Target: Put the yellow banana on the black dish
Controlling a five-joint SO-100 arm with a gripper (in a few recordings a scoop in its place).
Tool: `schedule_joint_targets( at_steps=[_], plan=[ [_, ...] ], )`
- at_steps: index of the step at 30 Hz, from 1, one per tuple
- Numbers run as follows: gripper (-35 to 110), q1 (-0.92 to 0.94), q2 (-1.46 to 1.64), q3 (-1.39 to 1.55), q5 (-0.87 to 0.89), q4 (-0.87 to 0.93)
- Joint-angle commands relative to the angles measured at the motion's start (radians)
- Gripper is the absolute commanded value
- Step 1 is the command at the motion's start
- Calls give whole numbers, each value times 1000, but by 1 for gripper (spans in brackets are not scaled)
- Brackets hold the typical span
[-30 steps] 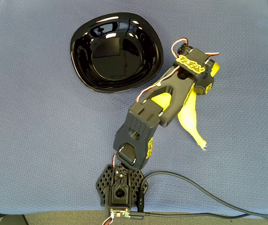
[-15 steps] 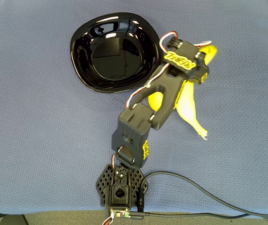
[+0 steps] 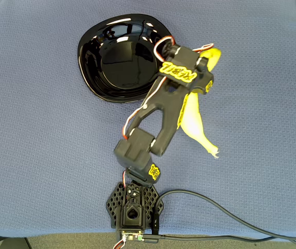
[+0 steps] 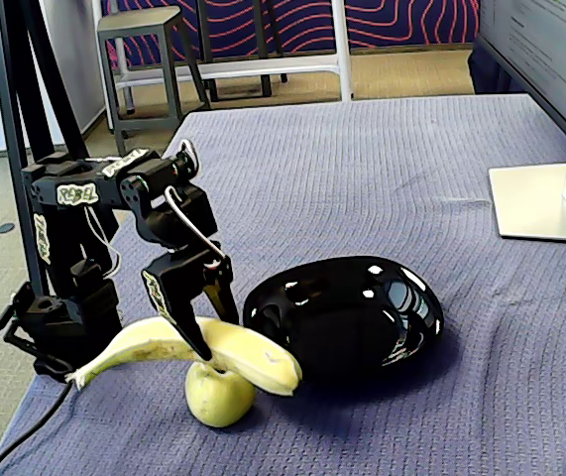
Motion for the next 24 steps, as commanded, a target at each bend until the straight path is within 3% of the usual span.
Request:
schedule_joint_targets(
  at_steps=[1,8,24],
  plan=[
    [0,-37,144,15,-374,-21],
    [0,-173,190,140,-279,-147],
    [0,-491,117,123,143,-135]
  ],
)
